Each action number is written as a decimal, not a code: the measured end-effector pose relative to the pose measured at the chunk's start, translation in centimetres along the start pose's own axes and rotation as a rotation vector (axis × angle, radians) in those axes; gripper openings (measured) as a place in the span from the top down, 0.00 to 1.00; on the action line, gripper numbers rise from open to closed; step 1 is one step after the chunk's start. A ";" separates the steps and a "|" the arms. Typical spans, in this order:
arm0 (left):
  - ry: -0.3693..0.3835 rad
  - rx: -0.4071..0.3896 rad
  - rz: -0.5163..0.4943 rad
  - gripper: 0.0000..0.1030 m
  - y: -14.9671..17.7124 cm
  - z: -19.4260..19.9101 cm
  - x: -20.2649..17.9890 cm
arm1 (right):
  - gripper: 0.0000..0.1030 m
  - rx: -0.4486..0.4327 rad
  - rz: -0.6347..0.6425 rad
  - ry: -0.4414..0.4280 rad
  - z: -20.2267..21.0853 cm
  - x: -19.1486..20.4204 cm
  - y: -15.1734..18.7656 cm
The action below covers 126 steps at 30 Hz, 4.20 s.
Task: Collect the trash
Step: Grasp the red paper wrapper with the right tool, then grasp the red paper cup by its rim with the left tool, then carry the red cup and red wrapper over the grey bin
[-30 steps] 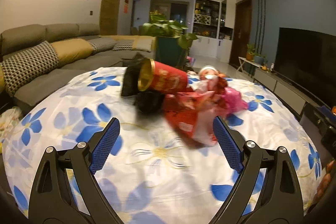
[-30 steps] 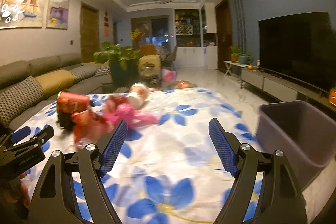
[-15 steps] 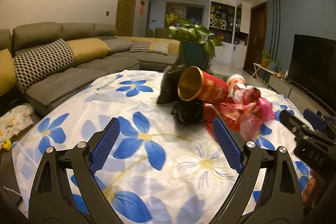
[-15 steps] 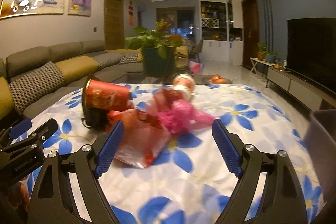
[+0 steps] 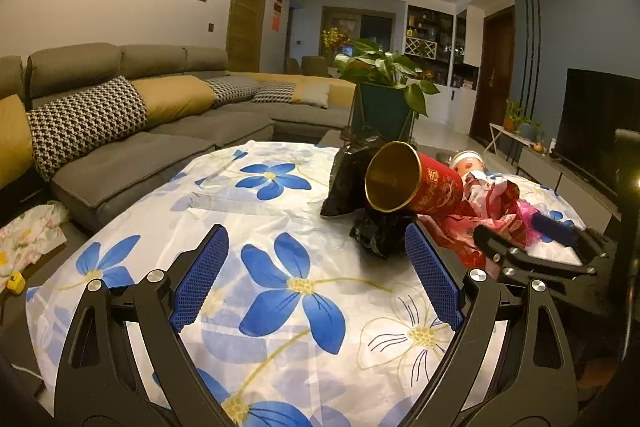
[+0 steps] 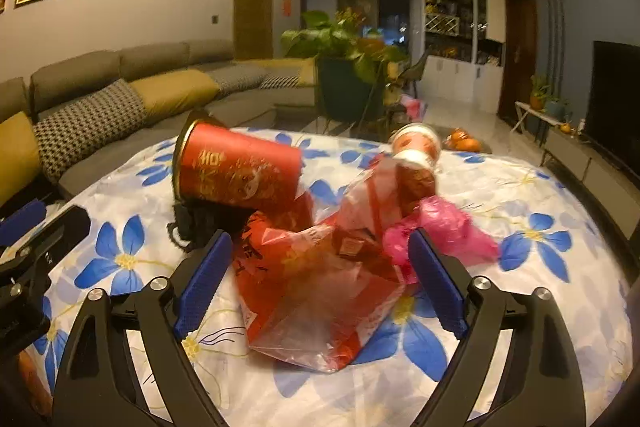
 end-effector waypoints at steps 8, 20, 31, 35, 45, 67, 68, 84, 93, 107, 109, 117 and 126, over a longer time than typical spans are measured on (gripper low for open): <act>0.038 -0.001 0.002 0.14 -0.5 -0.5 -0.7 | 0.73 0.035 0.051 -0.050 0.3 0.7 0.9; 0.126 -0.003 -0.008 0.14 -1.1 -1.4 -2.3 | 0.99 -0.035 0.054 -0.097 5.3 -0.3 1.7; 0.263 0.027 0.011 0.18 -0.9 -2.7 -4.2 | 0.99 -0.088 -0.020 -0.018 9.4 -4.8 2.5; 0.301 0.041 -0.046 0.28 -0.3 -2.3 -6.0 | 0.99 -0.085 -0.047 0.004 10.4 -6.5 3.2; 0.356 0.075 -0.115 0.45 -0.8 -3.8 -8.1 | 0.99 -0.041 -0.073 0.019 12.0 -7.7 6.0; 0.485 0.112 -0.066 0.98 2.1 2.4 -11.1 | 0.99 -0.094 -0.094 0.034 15.2 -8.4 5.9; 0.489 0.113 -0.062 0.98 2.2 2.7 -11.2 | 0.99 -0.097 -0.096 0.038 15.4 -8.5 5.7; 0.535 0.097 -0.077 0.98 2.1 5.7 -14.1 | 0.99 -0.155 -0.131 0.091 18.8 -10.5 5.0; 0.551 0.082 -0.093 0.98 1.6 6.4 -16.1 | 0.99 -0.190 -0.149 0.116 20.4 -11.4 4.6; 0.612 0.057 -0.150 0.98 0.1 7.1 -21.5 | 0.99 -0.281 -0.192 0.229 24.1 -16.2 3.3; 0.627 0.053 -0.161 0.98 -0.1 7.3 -22.9 | 0.99 -0.302 -0.200 0.259 25.0 -17.4 2.9; 0.707 0.045 -0.189 0.98 -1.3 7.5 -28.7 | 0.99 -0.362 -0.232 0.394 28.3 -22.3 2.2; 0.837 0.030 -0.239 0.98 -1.6 8.5 -37.3 | 0.99 -0.395 -0.290 0.563 31.2 -28.9 2.8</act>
Point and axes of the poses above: each gripper's, at about its wrist camera, not at the fingertips, and z roughly against the way its jaws point, x to its left, y to its underside, the point moved 8 cm from there along -z, roughly the way its jaws point, and after that the axes turned 1 degree about -z, right-handed, at the moved point
